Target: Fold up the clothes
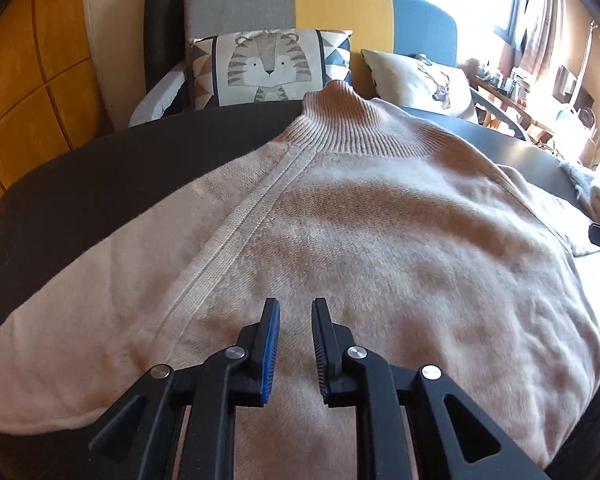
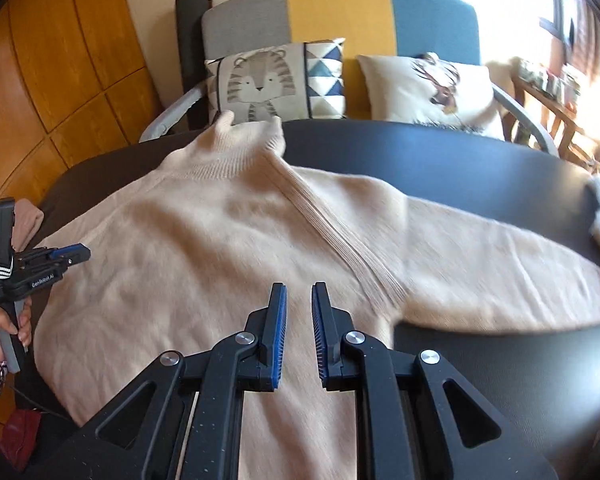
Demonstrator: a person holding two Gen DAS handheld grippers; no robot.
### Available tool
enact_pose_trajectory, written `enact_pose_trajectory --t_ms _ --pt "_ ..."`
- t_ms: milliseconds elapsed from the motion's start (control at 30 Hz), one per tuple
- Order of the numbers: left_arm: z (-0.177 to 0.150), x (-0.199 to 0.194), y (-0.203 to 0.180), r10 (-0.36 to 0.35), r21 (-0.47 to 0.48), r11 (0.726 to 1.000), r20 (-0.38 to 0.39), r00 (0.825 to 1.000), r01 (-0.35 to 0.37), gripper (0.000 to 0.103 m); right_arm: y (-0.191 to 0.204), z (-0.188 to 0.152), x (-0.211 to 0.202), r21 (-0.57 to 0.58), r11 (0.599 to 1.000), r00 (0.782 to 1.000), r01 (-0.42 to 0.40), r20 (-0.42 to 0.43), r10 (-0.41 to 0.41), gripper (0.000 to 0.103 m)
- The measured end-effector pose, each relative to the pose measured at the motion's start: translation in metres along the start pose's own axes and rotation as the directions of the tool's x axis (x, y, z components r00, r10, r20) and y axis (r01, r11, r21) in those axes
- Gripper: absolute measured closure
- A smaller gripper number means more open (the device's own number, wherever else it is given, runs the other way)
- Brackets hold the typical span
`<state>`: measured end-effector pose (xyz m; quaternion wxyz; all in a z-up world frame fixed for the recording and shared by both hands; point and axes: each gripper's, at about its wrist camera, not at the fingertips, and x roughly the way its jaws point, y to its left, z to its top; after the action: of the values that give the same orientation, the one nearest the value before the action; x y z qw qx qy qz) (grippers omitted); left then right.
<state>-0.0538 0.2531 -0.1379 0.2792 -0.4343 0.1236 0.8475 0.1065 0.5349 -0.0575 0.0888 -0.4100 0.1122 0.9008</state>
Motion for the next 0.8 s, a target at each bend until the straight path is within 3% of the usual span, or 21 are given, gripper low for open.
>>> enact_pose_trajectory --t_ms 133,300,533,667,800 --pt "-0.004 0.018 -0.006 0.089 -0.005 0.996 -0.001 0.996 -0.089 0.084 0.017 0.011 0.045 -0.027 1.000 0.999 -0.012 -0.045 0.011 0.089" --pt "-0.010 0.019 -0.006 0.126 -0.038 0.992 0.058 0.990 -0.124 0.077 0.030 0.011 0.088 -0.061 0.998 0.996 0.011 -0.090 -0.017 0.089" --pt "-0.014 0.017 -0.004 0.119 -0.050 0.992 0.075 0.990 -0.115 0.075 0.017 0.010 0.095 -0.088 0.987 0.990 0.131 -0.037 -0.135 0.089" --pt "-0.013 0.018 -0.003 0.116 -0.054 0.992 0.081 0.990 -0.112 0.075 0.005 0.009 0.093 -0.052 0.993 0.994 0.107 -0.028 -0.109 0.088" --pt "-0.014 0.018 -0.003 0.116 -0.055 0.992 0.085 0.990 -0.111 0.075 0.013 0.013 0.092 -0.108 0.988 0.992 0.113 -0.049 -0.119 0.088"
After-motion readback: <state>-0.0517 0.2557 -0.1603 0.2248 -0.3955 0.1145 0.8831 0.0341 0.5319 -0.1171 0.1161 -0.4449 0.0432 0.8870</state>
